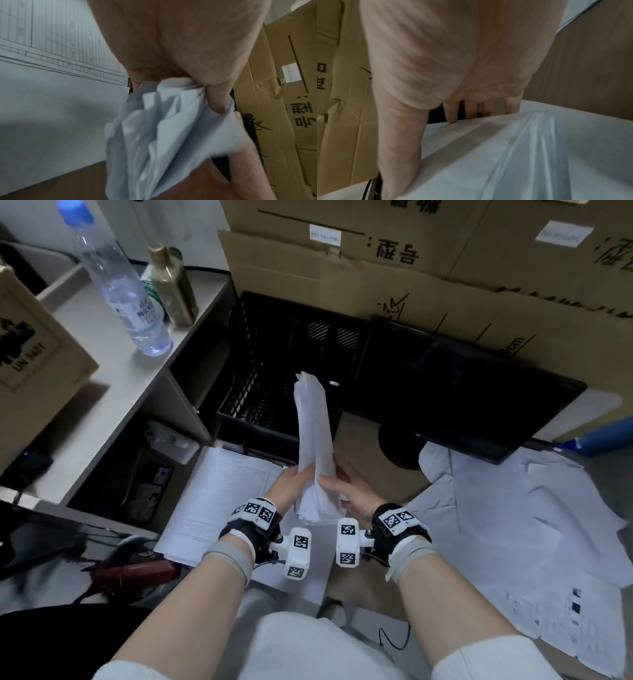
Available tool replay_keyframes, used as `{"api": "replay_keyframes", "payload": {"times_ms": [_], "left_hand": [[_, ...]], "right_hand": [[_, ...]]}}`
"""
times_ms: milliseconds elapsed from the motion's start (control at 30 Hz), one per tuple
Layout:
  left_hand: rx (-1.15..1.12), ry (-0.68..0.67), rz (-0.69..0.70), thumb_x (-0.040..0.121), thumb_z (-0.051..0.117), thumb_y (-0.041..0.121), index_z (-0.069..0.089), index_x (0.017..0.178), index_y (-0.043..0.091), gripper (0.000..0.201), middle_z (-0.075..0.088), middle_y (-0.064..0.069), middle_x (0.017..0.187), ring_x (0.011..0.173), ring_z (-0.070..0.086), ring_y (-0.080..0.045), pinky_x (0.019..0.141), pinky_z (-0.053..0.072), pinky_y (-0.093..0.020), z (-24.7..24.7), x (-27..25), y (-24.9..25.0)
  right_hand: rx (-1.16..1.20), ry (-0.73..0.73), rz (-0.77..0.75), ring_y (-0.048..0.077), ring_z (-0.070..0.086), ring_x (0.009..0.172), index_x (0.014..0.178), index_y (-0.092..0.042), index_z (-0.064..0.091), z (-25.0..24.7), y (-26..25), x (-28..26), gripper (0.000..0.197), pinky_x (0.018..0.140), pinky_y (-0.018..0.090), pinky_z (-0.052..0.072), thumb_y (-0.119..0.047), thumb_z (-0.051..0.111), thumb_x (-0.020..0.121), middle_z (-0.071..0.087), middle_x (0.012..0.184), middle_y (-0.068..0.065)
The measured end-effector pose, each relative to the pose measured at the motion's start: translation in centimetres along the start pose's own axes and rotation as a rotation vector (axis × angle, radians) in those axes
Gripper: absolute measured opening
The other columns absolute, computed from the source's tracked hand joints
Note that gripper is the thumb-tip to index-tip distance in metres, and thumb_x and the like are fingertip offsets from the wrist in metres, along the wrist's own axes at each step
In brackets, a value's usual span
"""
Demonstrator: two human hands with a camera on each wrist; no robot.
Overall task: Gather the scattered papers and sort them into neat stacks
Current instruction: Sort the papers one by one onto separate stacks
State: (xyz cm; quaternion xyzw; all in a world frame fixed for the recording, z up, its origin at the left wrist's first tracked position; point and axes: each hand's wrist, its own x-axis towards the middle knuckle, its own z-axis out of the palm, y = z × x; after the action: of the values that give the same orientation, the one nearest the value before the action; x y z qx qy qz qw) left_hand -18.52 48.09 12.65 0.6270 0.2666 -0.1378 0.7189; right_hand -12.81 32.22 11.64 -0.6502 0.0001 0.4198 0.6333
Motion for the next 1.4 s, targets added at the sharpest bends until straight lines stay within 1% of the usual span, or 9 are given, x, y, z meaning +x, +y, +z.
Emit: {"api": "replay_keyframes", "payload": {"times_ms": [267, 533, 733, 833, 900, 1033, 1233, 1333, 1400], "left_hand": [[0.008, -0.05, 0.013, 0.102, 0.045, 0.057, 0.064, 0.129, 0.014, 0.055, 0.075, -0.003, 0.115, 0.106, 0.072, -0.015, 0.097, 0.054, -0.032, -1.2, 1.3, 1.3], [0.062, -0.037, 0.061, 0.105, 0.039, 0.051, 0.067, 0.122, 0.011, 0.052, 0.076, -0.003, 0.109, 0.093, 0.074, -0.008, 0.073, 0.054, -0.017, 0.7, 0.2, 0.4], [0.113, 0.003, 0.053, 0.097, 0.059, 0.049, 0.069, 0.117, 0.017, 0.039, 0.076, -0.004, 0.1, 0.092, 0.073, -0.024, 0.078, 0.058, -0.036, 2.0, -0.4, -0.4], [0.097, -0.015, 0.06, 0.079, 0.073, 0.05, 0.074, 0.105, 0.022, 0.038, 0.077, -0.013, 0.1, 0.098, 0.071, -0.038, 0.093, 0.054, -0.054, 2.5, -0.8, -0.2], [0.054, -0.002, 0.059, 0.073, 0.075, 0.053, 0.074, 0.101, 0.022, 0.042, 0.077, -0.015, 0.103, 0.102, 0.07, -0.04, 0.098, 0.051, -0.054, 2.7, -1.1, 0.2], [0.0, 0.034, 0.057, 0.086, 0.074, 0.037, 0.073, 0.097, 0.02, 0.021, 0.076, -0.016, 0.103, 0.104, 0.07, -0.038, 0.096, 0.053, -0.047, 2.6, -1.3, 0.5], [-0.011, -0.01, 0.046, 0.067, 0.078, 0.051, 0.074, 0.111, 0.013, 0.058, 0.077, -0.012, 0.105, 0.101, 0.072, -0.033, 0.099, 0.053, -0.05, 2.5, -1.1, 0.6], [0.062, 0.009, 0.042, 0.09, 0.074, 0.03, 0.067, 0.124, 0.004, 0.043, 0.071, -0.016, 0.119, 0.113, 0.067, -0.033, 0.103, 0.05, -0.05, 2.7, -0.8, 0.6], [0.127, 0.029, 0.05, 0.091, 0.07, 0.018, 0.07, 0.116, 0.006, 0.028, 0.073, -0.014, 0.11, 0.108, 0.068, -0.033, 0.09, 0.056, -0.042, 2.4, -0.5, 0.4]], "right_hand": [[-0.023, -0.004, -0.004, 0.011, 0.055, 0.127, 0.153, -0.035, 0.027, 0.3, -1.3, 1.3, 0.102, 0.101, 0.034, 0.05, -0.034, 0.087, 0.071, 0.048, 0.147, -0.007], [-0.005, -0.016, -0.017, 0.015, 0.056, 0.126, 0.154, -0.032, 0.026, -1.2, -0.1, 0.1, 0.106, 0.107, 0.044, 0.046, -0.039, 0.088, 0.069, 0.05, 0.146, -0.004], [-0.033, -0.068, -0.009, 0.016, 0.062, 0.12, 0.152, -0.032, 0.03, -2.1, -0.2, -0.8, 0.101, 0.1, 0.044, 0.051, -0.044, 0.086, 0.07, 0.057, 0.14, -0.002], [-0.069, -0.106, 0.007, 0.014, 0.064, 0.117, 0.149, -0.037, 0.034, -2.6, -0.6, -0.9, 0.095, 0.093, 0.037, 0.055, -0.047, 0.085, 0.07, 0.059, 0.138, -0.005], [-0.076, -0.097, 0.029, 0.018, 0.062, 0.12, 0.146, -0.041, 0.038, -2.6, -0.6, -0.7, 0.092, 0.101, 0.047, 0.05, -0.05, 0.086, 0.069, 0.059, 0.138, -0.005], [-0.099, -0.093, 0.06, 0.021, 0.057, 0.125, 0.14, -0.053, 0.042, -2.3, -0.7, -0.4, 0.085, 0.104, 0.055, 0.045, -0.056, 0.083, 0.066, 0.058, 0.138, -0.01], [-0.103, -0.094, 0.108, 0.014, 0.049, 0.132, 0.141, -0.041, 0.048, -2.3, -0.9, -0.7, 0.088, 0.112, 0.053, 0.035, -0.066, 0.081, 0.063, 0.057, 0.139, -0.012], [-0.104, -0.086, 0.129, 0.014, 0.048, 0.133, 0.137, -0.044, 0.051, -2.4, -0.7, -0.4, 0.083, 0.113, 0.051, 0.035, -0.066, 0.081, 0.063, 0.056, 0.139, -0.011], [-0.091, -0.033, 0.111, 0.016, 0.05, 0.13, 0.134, -0.047, 0.051, -2.2, -0.3, 0.0, 0.077, 0.107, 0.049, 0.042, -0.055, 0.083, 0.065, 0.053, 0.141, -0.008]]}}
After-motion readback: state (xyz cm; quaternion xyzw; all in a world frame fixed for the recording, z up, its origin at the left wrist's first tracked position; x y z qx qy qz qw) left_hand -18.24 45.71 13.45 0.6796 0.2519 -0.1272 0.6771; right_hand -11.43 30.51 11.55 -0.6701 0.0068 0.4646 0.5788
